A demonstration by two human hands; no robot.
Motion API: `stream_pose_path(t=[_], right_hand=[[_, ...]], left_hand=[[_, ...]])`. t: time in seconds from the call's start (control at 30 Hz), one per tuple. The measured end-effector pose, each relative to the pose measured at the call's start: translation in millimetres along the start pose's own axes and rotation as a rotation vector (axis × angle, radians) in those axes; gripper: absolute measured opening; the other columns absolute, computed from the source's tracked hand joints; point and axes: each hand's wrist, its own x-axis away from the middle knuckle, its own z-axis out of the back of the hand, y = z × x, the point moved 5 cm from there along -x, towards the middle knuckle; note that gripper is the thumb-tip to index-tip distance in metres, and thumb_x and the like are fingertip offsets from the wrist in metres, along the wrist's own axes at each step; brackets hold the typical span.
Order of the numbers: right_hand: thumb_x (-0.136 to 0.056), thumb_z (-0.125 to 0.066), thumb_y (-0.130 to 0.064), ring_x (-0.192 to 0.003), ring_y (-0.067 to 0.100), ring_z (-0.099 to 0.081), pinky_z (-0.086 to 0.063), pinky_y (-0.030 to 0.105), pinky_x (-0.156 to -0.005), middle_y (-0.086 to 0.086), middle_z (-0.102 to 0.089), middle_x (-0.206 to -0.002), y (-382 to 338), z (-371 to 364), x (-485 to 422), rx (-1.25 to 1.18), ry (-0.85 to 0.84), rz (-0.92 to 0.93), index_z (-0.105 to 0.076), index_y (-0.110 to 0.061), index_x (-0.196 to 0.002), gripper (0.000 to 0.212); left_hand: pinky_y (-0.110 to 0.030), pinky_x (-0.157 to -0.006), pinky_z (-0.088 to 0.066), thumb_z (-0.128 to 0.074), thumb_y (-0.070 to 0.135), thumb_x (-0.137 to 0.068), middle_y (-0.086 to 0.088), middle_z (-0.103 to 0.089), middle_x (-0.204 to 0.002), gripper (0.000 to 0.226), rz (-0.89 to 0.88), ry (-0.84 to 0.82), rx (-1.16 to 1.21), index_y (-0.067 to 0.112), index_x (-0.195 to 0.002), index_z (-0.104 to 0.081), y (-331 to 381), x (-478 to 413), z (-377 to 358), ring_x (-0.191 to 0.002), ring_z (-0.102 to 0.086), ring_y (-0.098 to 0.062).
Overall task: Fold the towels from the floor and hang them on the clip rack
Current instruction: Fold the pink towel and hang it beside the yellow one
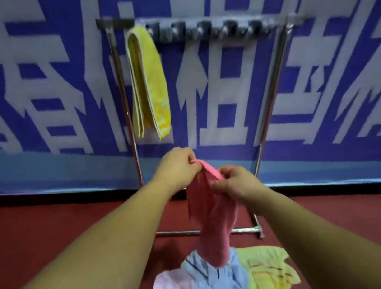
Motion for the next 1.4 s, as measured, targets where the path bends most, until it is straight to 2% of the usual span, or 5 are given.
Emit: stream_pose_path(t=[0.33, 0.73, 0.93, 1.13, 1.4], right_hand=[[-0.088, -0.071, -0.024, -0.085, 0.02, -0.069, -0.048, 0.031, -0.071, -0.003, -0.073, -0.086, -119.6, 138.3, 87.0, 0.569, 0.141, 0.235, -0.07, -0.025, -0.089, 0.002], [-0.089, -0.06, -0.077, -0.07, 0.016, -0.075, -0.06, 0.037, -0.068, -0.003, -0.077, -0.076, -197.1, 194.7, 112.4, 0.353, 0.297, 0.369, -0.076, -0.02, -0.083, 0.059], [-0.09, -0.079, -0.041, -0.08, 0.012, -0.074, -0.059, 0.03, -0.076, -0.006, -0.078, -0.085, -180.1, 198.6, 100.2, 0.537, 0.107, 0.194, -0.077, -0.024, -0.086, 0.017], [-0.091, -0.069, -0.025, -0.072, 0.017, -0.057, -0.046, 0.028, -0.06, 0.003, -0.066, -0.087, -156.0, 208.0, 79.5, 0.829, 0.127, -0.007, -0.074, -0.009, -0.098, 0.018], [-0.097, -0.059, 0.001, -0.073, 0.031, -0.07, -0.063, 0.053, -0.081, 0.021, -0.075, -0.089, -204.3, 176.6, 62.7, -0.277, -0.029, 0.121, -0.076, -0.006, -0.107, 0.022]], left_hand=[[-0.04, -0.08, -0.054, -0.061, 0.032, -0.101, 0.002, -0.066, -0.092, 0.012, -0.241, 0.342, 0.022, 0.023, -0.095, -0.067, 168.8, 23.3, 189.8, -0.094, -0.063, -0.027], [-0.044, -0.077, -0.059, -0.059, 0.034, -0.094, 0.0, -0.066, -0.091, 0.009, -0.237, 0.455, -0.248, 0.026, -0.091, -0.061, 210.8, 27.2, 287.9, -0.086, -0.063, -0.026], [-0.036, -0.066, -0.045, -0.051, 0.026, -0.098, -0.004, -0.064, -0.094, 0.014, -0.127, 0.528, -0.236, 0.019, -0.099, -0.063, 194.9, 18.5, 319.7, -0.084, -0.061, -0.029], [-0.036, -0.065, -0.049, -0.057, 0.029, -0.096, -0.007, -0.069, -0.089, 0.017, -0.051, 0.417, -0.318, 0.017, -0.088, -0.065, 154.6, 9.2, 323.6, -0.08, -0.062, -0.028], [-0.041, -0.075, -0.059, -0.071, 0.024, -0.092, -0.001, -0.07, -0.093, 0.005, 0.004, 0.361, -0.008, 0.021, -0.096, -0.068, 110.9, 10.0, 281.8, -0.084, -0.068, -0.021]])
